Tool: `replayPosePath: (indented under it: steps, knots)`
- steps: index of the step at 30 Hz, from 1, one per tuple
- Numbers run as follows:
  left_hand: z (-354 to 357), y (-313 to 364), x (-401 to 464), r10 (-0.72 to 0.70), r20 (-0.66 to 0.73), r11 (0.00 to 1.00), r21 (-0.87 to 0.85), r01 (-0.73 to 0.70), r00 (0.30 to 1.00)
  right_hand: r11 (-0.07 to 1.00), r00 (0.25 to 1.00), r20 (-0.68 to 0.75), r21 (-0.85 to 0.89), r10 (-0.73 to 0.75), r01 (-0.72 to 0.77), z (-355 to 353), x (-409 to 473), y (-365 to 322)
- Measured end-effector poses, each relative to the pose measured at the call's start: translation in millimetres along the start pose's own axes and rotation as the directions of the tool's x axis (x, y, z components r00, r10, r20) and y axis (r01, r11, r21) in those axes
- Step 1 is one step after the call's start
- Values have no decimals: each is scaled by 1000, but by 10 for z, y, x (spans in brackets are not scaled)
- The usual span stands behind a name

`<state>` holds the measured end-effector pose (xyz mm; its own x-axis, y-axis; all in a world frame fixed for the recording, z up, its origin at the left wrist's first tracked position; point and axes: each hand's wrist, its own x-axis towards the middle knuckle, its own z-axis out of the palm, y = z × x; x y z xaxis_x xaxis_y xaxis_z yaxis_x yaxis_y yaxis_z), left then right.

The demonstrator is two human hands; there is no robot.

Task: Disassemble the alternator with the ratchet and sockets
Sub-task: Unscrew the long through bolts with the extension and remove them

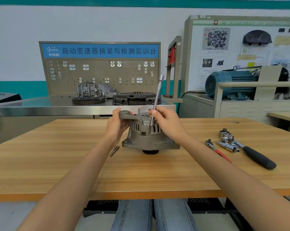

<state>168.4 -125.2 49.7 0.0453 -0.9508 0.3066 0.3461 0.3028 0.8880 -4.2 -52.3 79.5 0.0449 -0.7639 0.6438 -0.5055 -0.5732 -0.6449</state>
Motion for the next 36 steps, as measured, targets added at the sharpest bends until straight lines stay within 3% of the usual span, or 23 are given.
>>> replayPosePath:
  steps: [6, 11, 13, 15, 18, 23, 28, 36]
  knots:
    - [-101, -85, -43, 22, -74, 989, 145, -11, 997, 999, 999, 42, -43, -28, 30, 18, 77, -68]
    - [75, 314, -39, 263, -204, 949, 233, -214, 943, 999, 997, 68, 39, 19, -22, 3, 80, -71]
    - [151, 490, -78, 388, -136, 899, 275, -342, 912, 999, 998, 64, 45, 22, -25, 10, 75, -70]
    - [269, 624, -147, 470, 49, 810, 374, -453, 881, 999, 998, 63, 34, 11, -13, 21, 65, -77]
    - [479, 752, -214, 390, 287, 761, 434, -482, 875, 1000, 996, 92, 8, -20, 19, 39, 39, -94]
    - [579, 732, -191, 94, 493, 778, 505, -373, 865, 998, 986, 165, -57, -26, 36, 4, 64, -104]
    - [501, 686, -171, 26, 514, 925, 314, -216, 857, 996, 976, 214, -77, -26, 43, -21, 101, -97]
    - [442, 664, -89, -6, 529, 943, 286, -171, 848, 999, 981, 189, 30, 33, -40, 23, 93, -23]
